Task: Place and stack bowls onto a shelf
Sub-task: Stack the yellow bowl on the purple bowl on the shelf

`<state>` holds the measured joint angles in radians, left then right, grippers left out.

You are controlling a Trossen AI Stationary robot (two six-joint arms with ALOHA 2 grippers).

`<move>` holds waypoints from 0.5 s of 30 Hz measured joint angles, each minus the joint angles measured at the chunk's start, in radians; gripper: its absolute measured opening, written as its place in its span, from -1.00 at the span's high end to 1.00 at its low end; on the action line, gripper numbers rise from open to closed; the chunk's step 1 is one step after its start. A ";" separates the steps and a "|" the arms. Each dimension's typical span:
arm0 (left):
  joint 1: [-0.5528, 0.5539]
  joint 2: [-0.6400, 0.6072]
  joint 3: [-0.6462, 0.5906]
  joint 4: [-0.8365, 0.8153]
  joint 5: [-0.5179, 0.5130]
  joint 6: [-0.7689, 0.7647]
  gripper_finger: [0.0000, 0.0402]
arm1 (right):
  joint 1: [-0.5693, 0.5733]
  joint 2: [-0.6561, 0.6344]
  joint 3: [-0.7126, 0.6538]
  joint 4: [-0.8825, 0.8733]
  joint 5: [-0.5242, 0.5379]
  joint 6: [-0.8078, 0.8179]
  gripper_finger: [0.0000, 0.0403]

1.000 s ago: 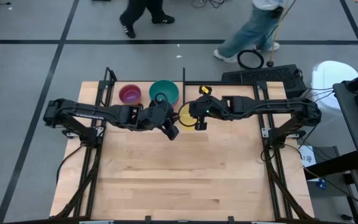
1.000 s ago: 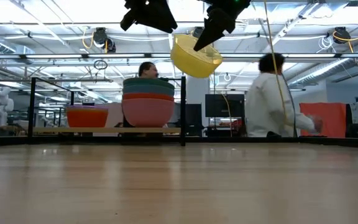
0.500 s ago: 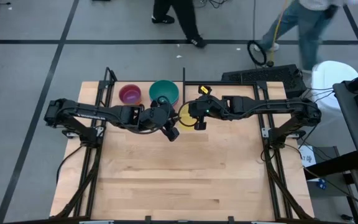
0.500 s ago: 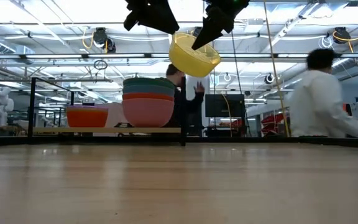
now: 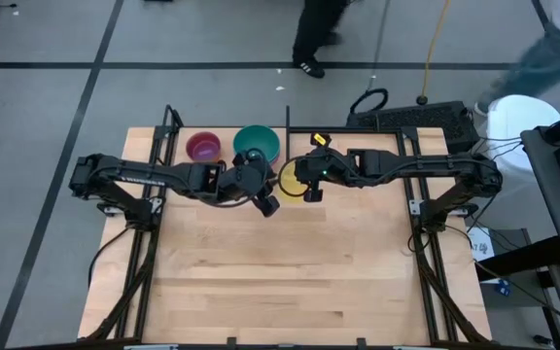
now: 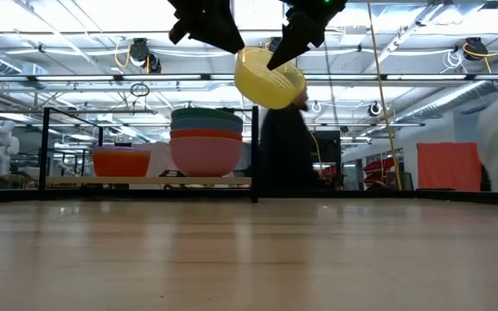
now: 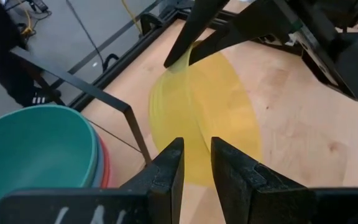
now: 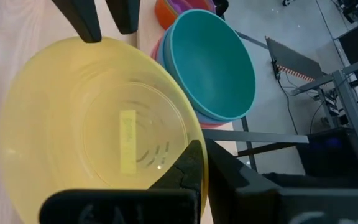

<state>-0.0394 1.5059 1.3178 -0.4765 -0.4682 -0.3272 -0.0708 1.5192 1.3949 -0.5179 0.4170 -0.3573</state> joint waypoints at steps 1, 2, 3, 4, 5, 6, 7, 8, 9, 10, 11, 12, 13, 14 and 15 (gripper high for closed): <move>0.003 0.000 0.000 -0.001 0.001 0.000 0.58 | 0.000 0.000 0.000 0.004 0.001 -0.002 1.00; 0.007 0.006 0.000 -0.001 0.001 0.000 0.58 | 0.002 0.000 0.000 0.012 0.002 -0.005 1.00; 0.011 0.014 0.002 0.002 0.002 -0.001 0.58 | 0.005 0.000 0.000 0.018 0.003 -0.009 1.00; 0.014 0.019 0.002 0.002 0.003 -0.001 0.58 | 0.006 0.000 0.000 0.025 0.004 -0.018 1.00; 0.017 0.022 0.002 -0.003 0.007 -0.001 0.58 | 0.010 0.000 -0.001 0.030 0.004 -0.027 1.00; 0.020 0.028 0.001 -0.004 0.017 -0.001 0.58 | 0.012 0.000 -0.001 0.032 0.004 -0.032 1.00; 0.024 0.036 0.001 0.004 0.028 -0.001 0.58 | 0.012 0.001 -0.001 0.030 0.006 -0.033 1.00; 0.028 0.038 0.001 0.007 0.038 -0.003 0.58 | 0.012 0.001 -0.001 0.026 0.006 -0.033 1.00; 0.032 0.041 0.001 0.006 0.049 -0.003 0.58 | 0.012 0.001 -0.001 0.023 0.004 -0.033 1.00; 0.036 0.042 0.001 0.004 0.056 -0.003 0.57 | 0.012 0.001 -0.001 0.021 0.002 -0.033 1.00; 0.040 0.042 0.001 0.002 0.063 -0.003 0.58 | 0.012 0.001 -0.001 0.021 0.000 -0.033 1.00; 0.044 0.041 0.001 0.001 0.070 -0.003 0.58 | 0.012 0.001 -0.001 0.022 -0.007 -0.033 1.00; 0.047 0.040 0.001 0.001 0.076 0.000 0.57 | 0.012 0.001 -0.001 0.023 -0.017 -0.033 1.00; 0.050 0.040 0.001 0.000 0.079 0.004 0.57 | 0.012 0.000 -0.001 0.025 -0.021 -0.033 1.00; 0.054 0.040 0.001 -0.001 0.080 0.005 0.57 | 0.013 0.000 -0.001 0.025 -0.021 -0.033 1.00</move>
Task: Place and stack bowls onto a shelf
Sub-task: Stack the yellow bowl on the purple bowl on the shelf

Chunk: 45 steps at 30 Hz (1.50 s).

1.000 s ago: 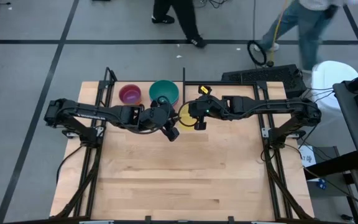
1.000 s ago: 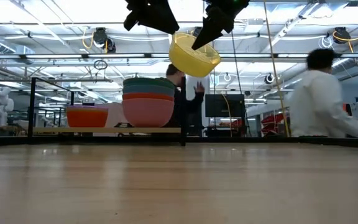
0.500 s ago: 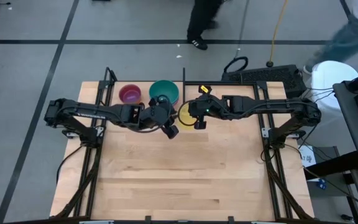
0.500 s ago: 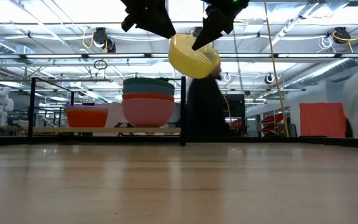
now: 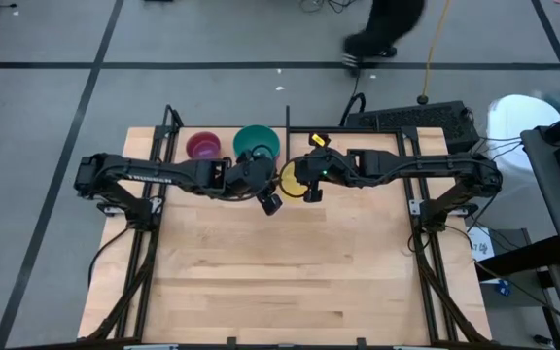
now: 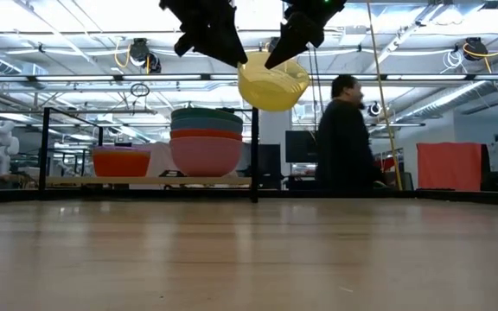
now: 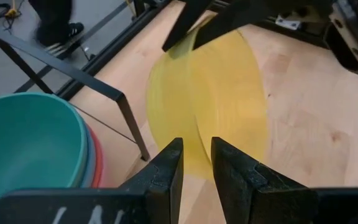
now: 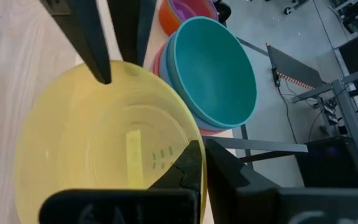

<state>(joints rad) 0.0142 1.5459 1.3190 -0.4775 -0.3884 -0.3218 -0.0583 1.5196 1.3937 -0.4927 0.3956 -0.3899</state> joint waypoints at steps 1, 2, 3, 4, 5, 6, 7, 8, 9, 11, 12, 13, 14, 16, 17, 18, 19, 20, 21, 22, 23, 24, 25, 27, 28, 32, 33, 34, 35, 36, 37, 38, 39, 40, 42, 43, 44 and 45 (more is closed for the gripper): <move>0.004 0.000 0.000 -0.001 0.003 0.000 0.57 | 0.002 0.000 0.000 0.000 0.000 0.000 1.00; 0.008 0.000 0.000 0.000 0.003 0.000 0.57 | 0.004 0.000 0.000 0.000 0.000 0.000 1.00; 0.011 0.000 0.000 0.001 0.003 -0.001 0.58 | 0.004 0.000 0.000 0.002 0.000 0.001 1.00; 0.014 0.000 0.000 0.000 0.003 -0.002 0.58 | 0.007 0.000 0.000 0.003 -0.001 0.002 1.00; 0.017 0.000 0.000 -0.001 0.003 -0.007 0.60 | 0.008 0.000 0.000 0.003 -0.001 0.002 1.00; 0.021 0.000 0.000 -0.003 0.003 -0.015 0.64 | 0.010 0.000 0.000 0.003 -0.001 0.003 1.00; 0.025 0.004 0.000 -0.004 0.003 -0.023 0.70 | 0.012 0.000 0.000 0.003 -0.001 0.003 1.00; 0.029 0.010 0.000 -0.002 0.002 -0.027 0.77 | 0.012 0.000 0.000 0.002 0.000 0.003 1.00; 0.032 0.015 0.000 -0.003 -0.004 -0.028 0.85 | 0.013 0.000 0.000 0.001 -0.001 0.004 1.00; 0.038 0.018 -0.001 -0.010 -0.009 -0.032 0.94 | 0.013 0.000 0.000 -0.004 -0.018 0.008 1.00; 0.039 0.018 -0.002 -0.013 -0.009 -0.034 0.95 | 0.013 0.000 0.000 0.003 -0.036 0.009 1.00; 0.039 0.021 -0.002 -0.010 -0.009 -0.037 0.95 | 0.013 -0.001 0.000 0.007 -0.049 0.015 1.00; 0.038 0.024 -0.002 -0.006 -0.009 -0.041 0.95 | 0.013 -0.002 0.000 0.007 -0.056 0.024 1.00; 0.038 0.026 -0.003 -0.006 -0.009 -0.051 0.97 | 0.014 -0.003 0.000 0.010 -0.060 0.061 1.00; 0.038 0.026 -0.003 -0.007 -0.008 -0.054 0.97 | 0.014 -0.002 0.000 0.011 -0.060 0.086 1.00; 0.038 0.026 -0.003 -0.006 -0.008 -0.054 0.97 | 0.014 -0.002 0.000 0.013 -0.059 0.110 1.00; 0.038 0.026 -0.003 -0.002 -0.008 -0.054 0.98 | 0.014 -0.002 0.000 0.014 -0.059 0.123 1.00; 0.038 0.026 -0.003 -0.001 -0.008 -0.054 0.98 | 0.012 -0.002 0.001 0.014 -0.060 0.129 1.00; 0.038 0.026 -0.003 -0.001 -0.008 -0.054 0.98 | 0.008 -0.002 0.001 0.014 -0.060 0.129 0.99; 0.038 0.026 -0.003 -0.002 -0.009 -0.054 0.98 | 0.007 -0.002 0.001 0.016 -0.060 0.123 0.98; 0.038 0.026 -0.003 -0.002 -0.008 -0.054 0.98 | 0.007 -0.002 0.001 0.017 -0.061 0.111 0.96; 0.038 0.026 -0.003 -0.002 -0.009 -0.053 0.98 | 0.007 -0.003 0.001 0.021 -0.063 0.095 0.93; 0.038 0.026 -0.003 -0.001 -0.008 -0.053 0.99 | 0.007 -0.008 0.002 0.024 -0.068 0.079 0.90; 0.038 0.023 -0.003 0.005 -0.008 -0.052 0.99 | 0.008 -0.011 0.002 0.038 -0.076 0.045 0.83; 0.038 0.017 -0.003 0.011 -0.005 -0.049 0.99 | 0.009 -0.016 0.002 0.052 -0.083 0.030 0.79; 0.038 -0.006 -0.001 0.031 -0.004 -0.047 0.99 | 0.010 -0.040 0.003 0.105 -0.082 0.011 0.61; 0.038 -0.017 -0.001 0.020 -0.004 -0.047 0.99 | 0.010 -0.047 0.003 0.106 -0.080 0.010 0.57; 0.038 -0.024 -0.002 0.022 -0.005 -0.046 0.99 | 0.010 -0.053 0.003 0.112 -0.077 0.010 0.53; 0.038 -0.032 0.000 0.035 -0.010 -0.047 0.99 | 0.009 -0.063 0.003 0.129 -0.073 0.007 0.49; 0.038 -0.049 0.000 0.028 -0.015 -0.047 0.99 | 0.009 -0.074 0.003 0.135 -0.064 -0.003 0.46; 0.038 -0.062 -0.001 0.004 -0.032 -0.047 0.99 | 0.009 -0.086 0.003 0.134 -0.058 -0.021 0.43; 0.038 -0.070 -0.001 -0.003 -0.051 -0.046 0.99 | 0.009 -0.100 0.003 0.134 -0.055 -0.038 0.41; 0.038 -0.085 -0.001 0.006 -0.069 -0.047 0.99 | 0.008 -0.114 0.003 0.137 -0.044 -0.051 0.39; 0.038 -0.107 0.000 -0.013 -0.085 -0.049 0.99 | 0.008 -0.129 0.003 0.136 -0.026 -0.063 0.37; 0.041 -0.134 -0.001 -0.048 -0.126 -0.050 0.99 | 0.008 -0.158 0.003 0.125 0.013 -0.077 0.35; 0.043 -0.151 0.001 -0.047 -0.143 -0.052 0.99 | 0.007 -0.176 0.003 0.121 0.028 -0.080 0.35; 0.044 -0.175 0.001 -0.080 -0.160 -0.059 0.99 | 0.007 -0.193 0.002 0.112 0.046 -0.084 0.35; 0.047 -0.193 -0.001 -0.131 -0.186 -0.074 0.99 | 0.007 -0.207 0.002 0.112 0.057 -0.088 0.35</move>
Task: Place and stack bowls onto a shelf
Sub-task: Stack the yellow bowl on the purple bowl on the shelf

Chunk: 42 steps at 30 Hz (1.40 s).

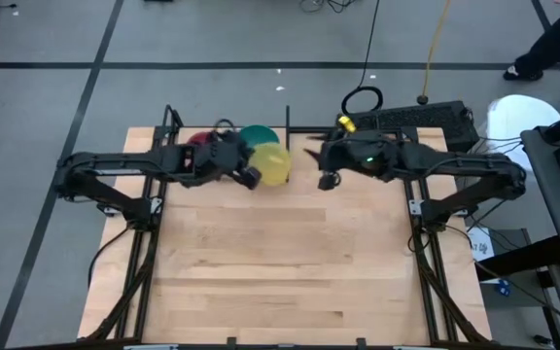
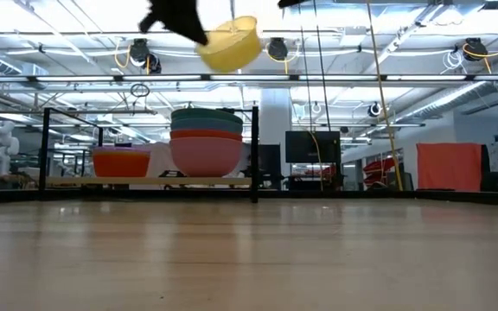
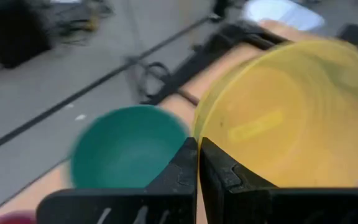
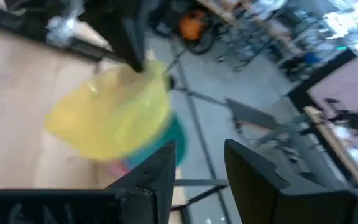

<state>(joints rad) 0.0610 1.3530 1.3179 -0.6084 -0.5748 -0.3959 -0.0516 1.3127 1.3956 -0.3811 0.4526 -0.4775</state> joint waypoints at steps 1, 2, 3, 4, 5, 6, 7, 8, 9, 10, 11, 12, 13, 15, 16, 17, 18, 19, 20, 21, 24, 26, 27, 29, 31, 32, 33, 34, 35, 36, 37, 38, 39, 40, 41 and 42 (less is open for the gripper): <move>0.003 -0.011 -0.001 -0.017 -0.032 -0.011 0.99 | -0.001 -0.017 0.001 0.004 0.016 -0.004 0.35; 0.005 -0.025 0.001 -0.017 -0.060 -0.027 0.99 | -0.001 -0.039 0.001 -0.006 0.033 -0.007 0.35; 0.007 -0.046 0.001 -0.048 -0.081 -0.046 0.99 | 0.000 -0.051 0.000 -0.018 0.050 -0.009 0.35; 0.012 -0.068 -0.001 -0.101 -0.099 -0.066 0.99 | 0.000 -0.061 0.000 -0.012 0.065 -0.010 0.35; 0.020 -0.084 -0.001 -0.132 -0.116 -0.082 0.99 | 0.000 -0.079 0.002 -0.013 0.077 -0.010 0.35; 0.026 -0.097 0.001 -0.133 -0.128 -0.103 0.99 | 0.000 -0.094 0.001 -0.034 0.092 -0.010 0.35; 0.036 -0.119 0.004 -0.161 -0.131 -0.130 0.99 | 0.000 -0.102 -0.002 -0.045 0.100 -0.011 0.35; 0.049 -0.137 0.001 -0.219 -0.133 -0.159 0.99 | 0.000 -0.113 -0.001 -0.039 0.103 -0.012 0.35; 0.062 -0.150 -0.001 -0.272 -0.134 -0.182 0.99 | -0.001 -0.128 0.000 -0.045 0.103 -0.014 0.35; 0.070 -0.161 -0.001 -0.290 -0.135 -0.208 0.99 | -0.001 -0.138 0.000 -0.061 0.105 -0.014 0.35; 0.078 -0.174 0.002 -0.321 -0.138 -0.245 0.99 | 0.000 -0.148 0.000 -0.062 0.105 -0.014 0.35; 0.094 -0.187 0.002 -0.378 -0.137 -0.277 0.99 | 0.000 -0.158 0.000 -0.058 0.105 -0.014 0.35; 0.109 -0.196 0.000 -0.446 -0.135 -0.305 0.99 | 0.000 -0.166 0.000 -0.059 0.105 -0.014 0.35; 0.130 -0.207 0.001 -0.518 -0.138 -0.372 0.99 | 0.000 -0.181 0.000 -0.067 0.104 -0.014 0.35; 0.147 -0.212 0.001 -0.567 -0.139 -0.401 1.00 | 0.000 -0.185 0.000 -0.065 0.104 -0.014 0.35; 0.162 -0.214 0.000 -0.630 -0.133 -0.424 1.00 | 0.000 -0.191 0.000 -0.064 0.104 -0.014 0.35; 0.172 -0.215 -0.001 -0.666 -0.133 -0.445 1.00 | -0.001 -0.194 0.000 -0.068 0.105 -0.014 0.35; 0.181 -0.217 0.000 -0.684 -0.134 -0.472 1.00 | -0.001 -0.196 0.000 -0.065 0.105 -0.014 0.34; 0.194 -0.217 0.000 -0.712 -0.135 -0.495 1.00 | -0.001 -0.196 0.000 -0.064 0.105 -0.014 0.34; 0.210 -0.217 0.000 -0.744 -0.134 -0.510 1.00 | -0.001 -0.197 0.000 -0.066 0.105 -0.014 0.34; 0.250 -0.218 0.000 -0.768 -0.136 -0.544 1.00 | -0.001 -0.197 0.000 -0.066 0.103 -0.014 0.34; 0.283 -0.214 0.000 -0.794 -0.135 -0.549 1.00 | -0.001 -0.196 0.000 -0.066 0.102 -0.014 0.34; 0.298 -0.214 0.000 -0.796 -0.134 -0.550 1.00 | -0.001 -0.196 0.000 -0.066 0.102 -0.014 0.34; 0.327 -0.214 0.000 -0.796 -0.135 -0.551 1.00 | -0.001 -0.195 0.000 -0.066 0.102 -0.014 0.34; 0.353 -0.214 0.000 -0.795 -0.135 -0.551 1.00 | -0.001 -0.195 0.000 -0.066 0.102 -0.014 0.34; 0.365 -0.214 0.000 -0.795 -0.132 -0.550 1.00 | -0.001 -0.195 0.000 -0.066 0.102 -0.014 0.34; 0.378 -0.214 -0.001 -0.794 -0.127 -0.549 1.00 | -0.001 -0.196 0.000 -0.066 0.102 -0.014 0.34; 0.393 -0.214 -0.005 -0.786 -0.117 -0.548 1.00 | -0.001 -0.195 0.000 -0.066 0.102 -0.014 0.34; 0.407 -0.215 -0.012 -0.777 -0.101 -0.543 1.00 | -0.001 -0.195 0.000 -0.066 0.102 -0.014 0.34; 0.420 -0.216 -0.023 -0.769 -0.086 -0.541 1.00 | -0.001 -0.195 0.000 -0.066 0.102 -0.014 0.34; 0.434 -0.216 -0.035 -0.764 -0.072 -0.541 1.00 | -0.001 -0.195 0.000 -0.067 0.102 -0.014 0.34; 0.446 -0.216 -0.048 -0.752 -0.061 -0.531 1.00 | -0.001 -0.195 0.000 -0.066 0.102 -0.014 0.34; 0.456 -0.216 -0.059 -0.736 -0.049 -0.516 1.00 | -0.001 -0.195 0.000 -0.067 0.102 -0.014 0.34; 0.467 -0.216 -0.070 -0.715 -0.039 -0.500 1.00 | -0.001 -0.195 0.000 -0.067 0.102 -0.015 0.34; 0.479 -0.216 -0.081 -0.693 -0.024 -0.485 1.00 | -0.001 -0.195 0.000 -0.067 0.102 -0.017 0.34; 0.492 -0.216 -0.092 -0.670 -0.007 -0.468 1.00 | -0.001 -0.195 0.000 -0.068 0.102 -0.021 0.34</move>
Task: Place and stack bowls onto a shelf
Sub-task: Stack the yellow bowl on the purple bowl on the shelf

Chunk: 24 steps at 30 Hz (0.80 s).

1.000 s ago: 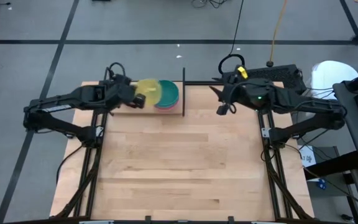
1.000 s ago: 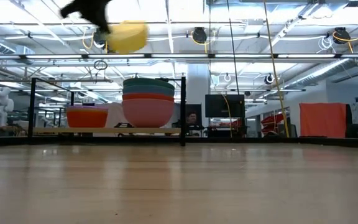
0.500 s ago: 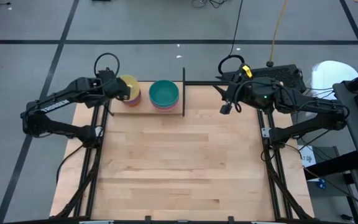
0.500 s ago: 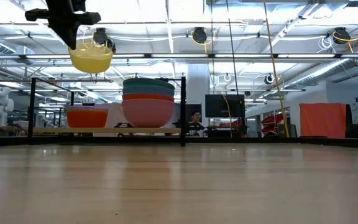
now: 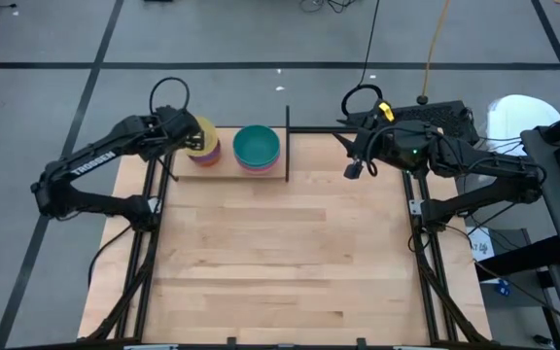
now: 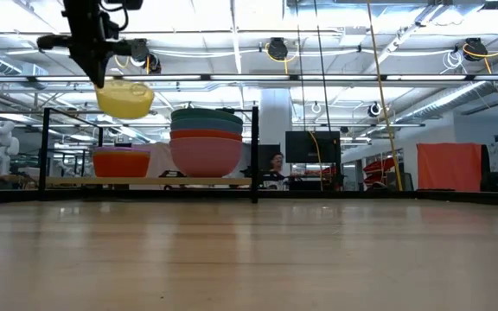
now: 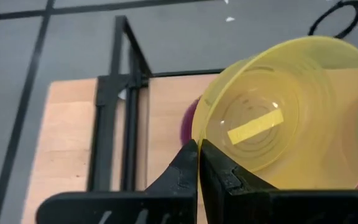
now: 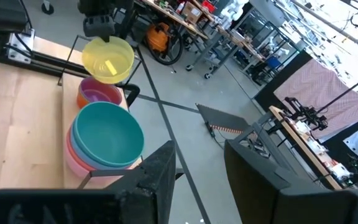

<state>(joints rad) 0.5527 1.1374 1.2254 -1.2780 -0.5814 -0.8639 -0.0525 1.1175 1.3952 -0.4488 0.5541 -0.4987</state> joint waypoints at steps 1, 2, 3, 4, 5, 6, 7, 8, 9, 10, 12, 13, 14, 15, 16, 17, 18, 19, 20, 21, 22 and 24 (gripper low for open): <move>0.012 0.000 -0.013 0.028 0.015 0.022 1.00 | 0.000 0.000 0.000 -0.002 0.000 -0.006 0.34; 0.024 0.000 -0.029 0.057 0.027 0.043 1.00 | 0.000 0.000 0.000 -0.005 0.000 -0.011 0.34; 0.036 0.000 -0.048 0.086 0.040 0.056 1.00 | 0.000 0.000 0.000 -0.008 0.000 -0.012 0.34; 0.050 0.000 -0.070 0.115 0.056 0.068 1.00 | 0.000 0.000 0.000 -0.010 0.000 -0.012 0.34; 0.064 0.000 -0.090 0.139 0.075 0.079 1.00 | 0.000 0.000 0.000 -0.012 0.000 -0.012 0.34; 0.079 0.000 -0.108 0.161 0.092 0.088 1.00 | 0.000 0.000 0.000 -0.014 0.000 -0.012 0.34; 0.092 0.000 -0.125 0.184 0.105 0.095 1.00 | 0.000 0.000 0.000 -0.015 0.000 -0.012 0.34; 0.105 0.000 -0.140 0.204 0.114 0.104 1.00 | 0.000 0.000 0.000 -0.016 0.000 -0.013 0.34; 0.119 0.000 -0.155 0.217 0.120 0.111 1.00 | 0.000 0.000 0.000 -0.016 0.000 -0.014 0.34; 0.133 0.000 -0.170 0.226 0.128 0.118 1.00 | 0.000 0.000 0.000 -0.016 0.000 -0.014 0.34; 0.160 0.000 -0.198 0.250 0.159 0.132 1.00 | 0.000 0.000 0.000 -0.016 0.000 -0.014 0.34; 0.173 0.000 -0.214 0.265 0.176 0.135 1.00 | 0.000 0.000 0.000 -0.016 0.000 -0.014 0.34; 0.185 0.000 -0.231 0.277 0.196 0.137 1.00 | 0.000 0.000 0.000 -0.016 0.000 -0.014 0.34; 0.195 0.000 -0.251 0.292 0.214 0.140 1.00 | 0.000 0.000 0.000 -0.016 0.000 -0.014 0.34; 0.203 0.000 -0.272 0.317 0.234 0.150 1.00 | 0.000 0.000 0.000 -0.016 0.000 -0.015 0.34; 0.210 0.000 -0.292 0.352 0.259 0.163 1.00 | 0.000 0.000 0.000 -0.016 0.000 -0.015 0.34; 0.216 0.000 -0.309 0.382 0.276 0.171 1.00 | 0.000 0.000 0.000 -0.016 0.000 -0.015 0.34; 0.222 0.000 -0.326 0.401 0.289 0.176 1.00 | 0.000 0.000 0.000 -0.016 0.000 -0.015 0.34; 0.226 0.000 -0.341 0.417 0.298 0.183 0.99 | 0.000 0.000 0.000 -0.016 0.000 -0.015 0.34; 0.230 0.000 -0.352 0.434 0.300 0.192 0.98 | 0.000 0.000 0.000 -0.016 0.000 -0.015 0.34; 0.235 0.000 -0.356 0.444 0.301 0.201 0.96 | 0.000 0.000 0.000 -0.016 0.000 -0.015 0.34; 0.243 0.000 -0.356 0.445 0.298 0.218 0.89 | 0.000 0.000 0.000 -0.016 0.000 -0.015 0.34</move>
<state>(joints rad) 0.7953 1.1370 0.8692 -0.8330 -0.2839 -0.6459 -0.0525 1.1175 1.3952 -0.4651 0.5541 -0.5133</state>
